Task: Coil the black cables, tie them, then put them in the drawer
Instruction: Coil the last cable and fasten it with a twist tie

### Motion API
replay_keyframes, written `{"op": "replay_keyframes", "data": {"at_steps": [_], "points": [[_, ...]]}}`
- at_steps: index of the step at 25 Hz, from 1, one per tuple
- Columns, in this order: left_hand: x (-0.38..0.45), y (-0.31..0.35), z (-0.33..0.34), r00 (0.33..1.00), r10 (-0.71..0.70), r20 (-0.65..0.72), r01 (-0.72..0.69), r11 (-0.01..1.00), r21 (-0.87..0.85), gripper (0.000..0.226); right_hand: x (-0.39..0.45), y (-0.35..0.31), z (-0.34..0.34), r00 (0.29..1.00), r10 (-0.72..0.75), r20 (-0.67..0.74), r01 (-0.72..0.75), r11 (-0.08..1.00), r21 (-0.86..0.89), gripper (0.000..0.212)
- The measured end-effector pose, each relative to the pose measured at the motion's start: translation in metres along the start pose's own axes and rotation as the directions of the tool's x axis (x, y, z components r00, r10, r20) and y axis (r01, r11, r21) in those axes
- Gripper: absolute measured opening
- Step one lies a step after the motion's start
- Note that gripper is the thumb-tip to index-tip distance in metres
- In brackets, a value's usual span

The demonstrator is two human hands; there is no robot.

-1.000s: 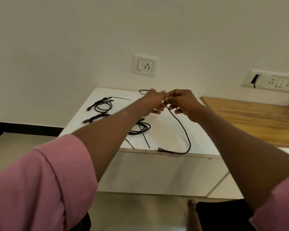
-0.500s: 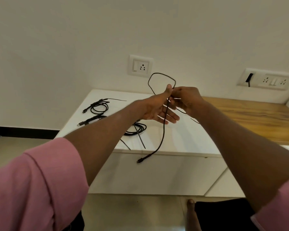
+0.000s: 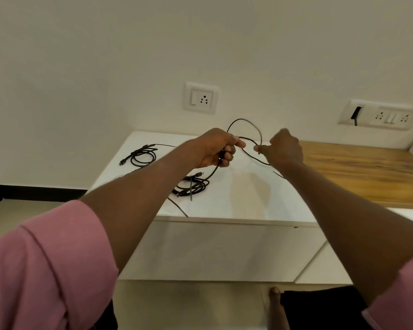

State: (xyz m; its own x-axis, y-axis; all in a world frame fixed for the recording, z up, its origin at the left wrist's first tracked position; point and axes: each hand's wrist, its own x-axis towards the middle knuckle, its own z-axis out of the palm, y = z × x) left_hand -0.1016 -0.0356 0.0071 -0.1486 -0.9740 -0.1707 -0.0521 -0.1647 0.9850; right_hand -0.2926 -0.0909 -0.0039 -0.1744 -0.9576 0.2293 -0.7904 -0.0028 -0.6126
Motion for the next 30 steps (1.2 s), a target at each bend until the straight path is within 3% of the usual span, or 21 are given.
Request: {"op": "replay_keyframes", "data": {"at_steps": [1, 3, 5, 7, 9, 11, 17, 20, 22, 24, 27, 30], "points": [[0.002, 0.0, 0.001, 1.0, -0.006, -0.03, 0.005, 1.0, -0.021, 0.03, -0.004, -0.004, 0.0, 0.981, -0.187, -0.052, 0.185, 0.982, -0.043, 0.041], [0.006, 0.0, 0.004, 0.998, -0.019, -0.064, 0.016, 0.999, -0.046, 0.03, -0.013, -0.016, 0.002, 0.86, -0.51, -0.013, 0.509, 0.858, 0.072, 0.034], [0.006, 0.0, 0.002, 0.996, -0.027, -0.09, 0.022, 0.998, -0.062, 0.028, -0.018, -0.023, 0.008, 0.783, -0.613, 0.106, 0.602, 0.79, 0.118, 0.031], [0.005, 0.001, -0.003, 0.994, -0.012, -0.113, 0.01, 1.0, -0.019, 0.024, -0.015, -0.023, 0.013, 0.826, -0.555, 0.1, 0.552, 0.832, 0.065, 0.027], [0.002, 0.003, -0.01, 0.992, 0.025, -0.126, -0.019, 0.999, 0.05, 0.021, -0.011, -0.023, 0.01, 0.918, -0.397, -0.004, 0.397, 0.916, 0.064, 0.026], [0.0, 0.005, -0.02, 0.99, 0.062, -0.123, -0.048, 0.992, 0.12, 0.024, -0.007, -0.021, 0.005, 0.962, -0.259, -0.086, 0.264, 0.963, 0.051, 0.027], [-0.005, 0.006, -0.036, 0.994, 0.086, -0.066, -0.061, 0.947, 0.315, 0.03, -0.005, -0.021, 0.004, 0.98, -0.108, -0.169, 0.112, 0.993, 0.018, 0.028], [-0.013, 0.005, -0.038, 0.999, -0.021, 0.041, 0.004, 0.928, 0.372, 0.028, -0.004, -0.021, 0.006, 0.984, -0.093, -0.155, 0.097, 0.995, 0.022, 0.029], [-0.02, 0.005, -0.04, 0.985, -0.082, 0.153, 0.036, 0.959, 0.282, 0.026, -0.005, -0.019, 0.007, 0.988, -0.102, -0.12, 0.103, 0.995, 0.0, 0.03], [-0.024, 0.006, -0.041, 0.978, -0.057, 0.199, 0.026, 0.987, 0.156, 0.028, -0.006, -0.019, 0.006, 0.989, -0.111, -0.097, 0.11, 0.994, -0.011, 0.03], [-0.02, 0.012, -0.039, 0.994, 0.045, 0.099, -0.044, 0.999, -0.013, 0.031, -0.008, -0.019, 0.006, 0.988, -0.133, -0.073, 0.134, 0.991, 0.004, 0.03], [-0.014, 0.022, -0.038, 0.989, 0.145, 0.013, -0.131, 0.923, -0.362, 0.031, -0.013, -0.02, 0.012, 0.967, -0.255, 0.023, 0.255, 0.967, 0.0, 0.027]]}}
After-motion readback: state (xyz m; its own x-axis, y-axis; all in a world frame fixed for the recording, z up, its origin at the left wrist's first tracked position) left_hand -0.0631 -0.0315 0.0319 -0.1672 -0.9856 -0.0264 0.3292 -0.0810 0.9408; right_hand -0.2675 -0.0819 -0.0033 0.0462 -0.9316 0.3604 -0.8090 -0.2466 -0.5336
